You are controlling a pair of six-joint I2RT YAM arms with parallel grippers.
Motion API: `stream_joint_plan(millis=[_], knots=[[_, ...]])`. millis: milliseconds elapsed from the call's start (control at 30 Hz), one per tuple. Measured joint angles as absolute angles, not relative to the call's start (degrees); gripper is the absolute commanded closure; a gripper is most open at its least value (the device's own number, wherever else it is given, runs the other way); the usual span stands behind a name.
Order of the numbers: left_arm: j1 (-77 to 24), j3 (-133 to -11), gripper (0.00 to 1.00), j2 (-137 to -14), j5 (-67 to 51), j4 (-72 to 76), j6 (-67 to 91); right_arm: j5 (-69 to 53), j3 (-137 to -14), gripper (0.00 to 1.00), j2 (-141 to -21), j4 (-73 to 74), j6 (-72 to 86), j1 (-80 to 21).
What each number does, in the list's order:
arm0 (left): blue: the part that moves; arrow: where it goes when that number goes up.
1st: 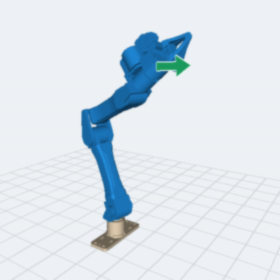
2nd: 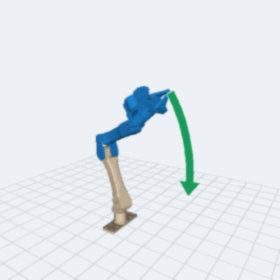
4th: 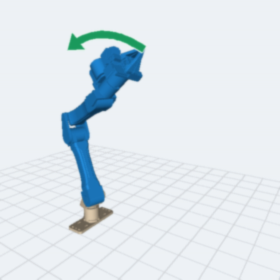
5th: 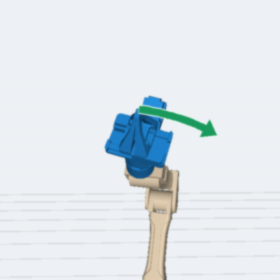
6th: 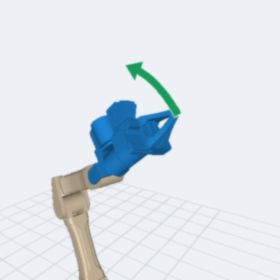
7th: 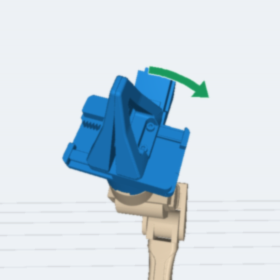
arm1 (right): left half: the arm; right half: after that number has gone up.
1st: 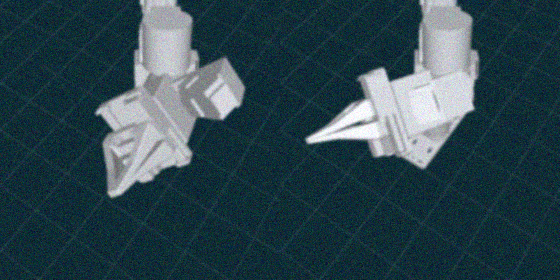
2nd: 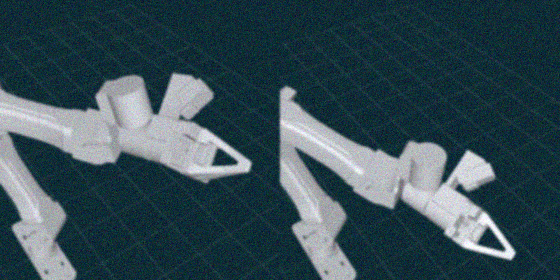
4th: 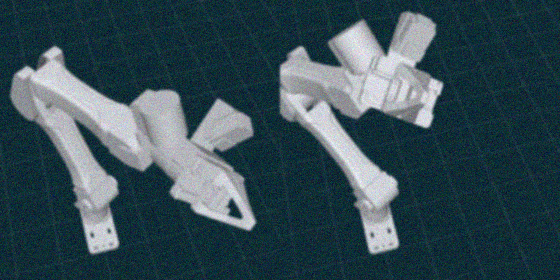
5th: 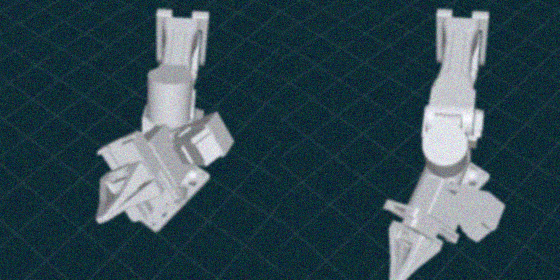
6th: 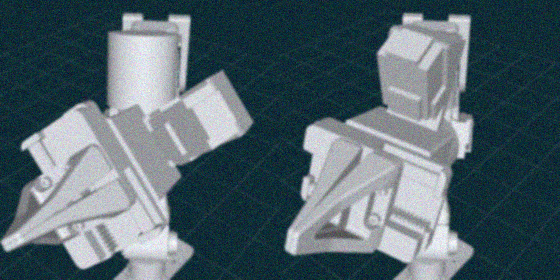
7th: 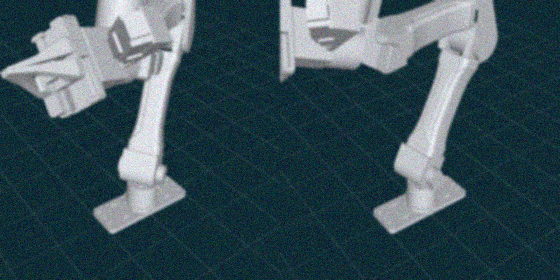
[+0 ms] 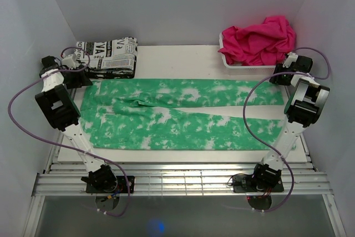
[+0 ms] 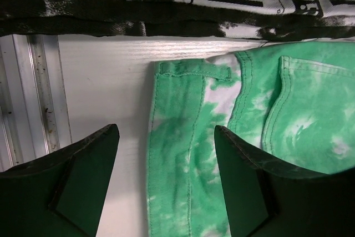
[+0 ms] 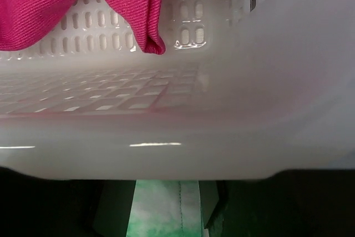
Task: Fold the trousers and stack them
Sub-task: Flatten the trousers out
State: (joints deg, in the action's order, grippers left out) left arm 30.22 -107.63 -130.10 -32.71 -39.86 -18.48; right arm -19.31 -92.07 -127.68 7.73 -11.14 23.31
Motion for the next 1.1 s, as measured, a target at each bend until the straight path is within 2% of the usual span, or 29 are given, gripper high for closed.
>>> stream_joint_plan(millis=[433, 533, 667, 700, 1100], knots=[[30.6, -107.9, 0.19, -130.1, -30.7, -40.3, -19.7, -15.5, -89.1, 0.48, -125.6, 6.9, -12.7, 23.2], [30.6, -108.2, 0.19, -130.5, -30.6, -40.2, -19.3, -15.2, -88.6, 0.56, -125.3, 7.0, -13.2, 23.3], [30.9, -111.2, 0.19, -133.6, -31.1, -40.1, -17.9, -16.7, -88.6, 0.89, -125.4, 7.2, -14.1, 23.5], [31.0, -111.8, 0.19, -134.5, -31.5, -40.2, -17.7, -17.4, -88.6, 0.92, -125.4, 7.2, -14.3, 23.6], [31.7, -119.9, 0.18, -140.7, -38.5, -41.1, -14.9, -24.9, -84.2, 0.92, -122.3, 6.0, -13.6, 25.1]])
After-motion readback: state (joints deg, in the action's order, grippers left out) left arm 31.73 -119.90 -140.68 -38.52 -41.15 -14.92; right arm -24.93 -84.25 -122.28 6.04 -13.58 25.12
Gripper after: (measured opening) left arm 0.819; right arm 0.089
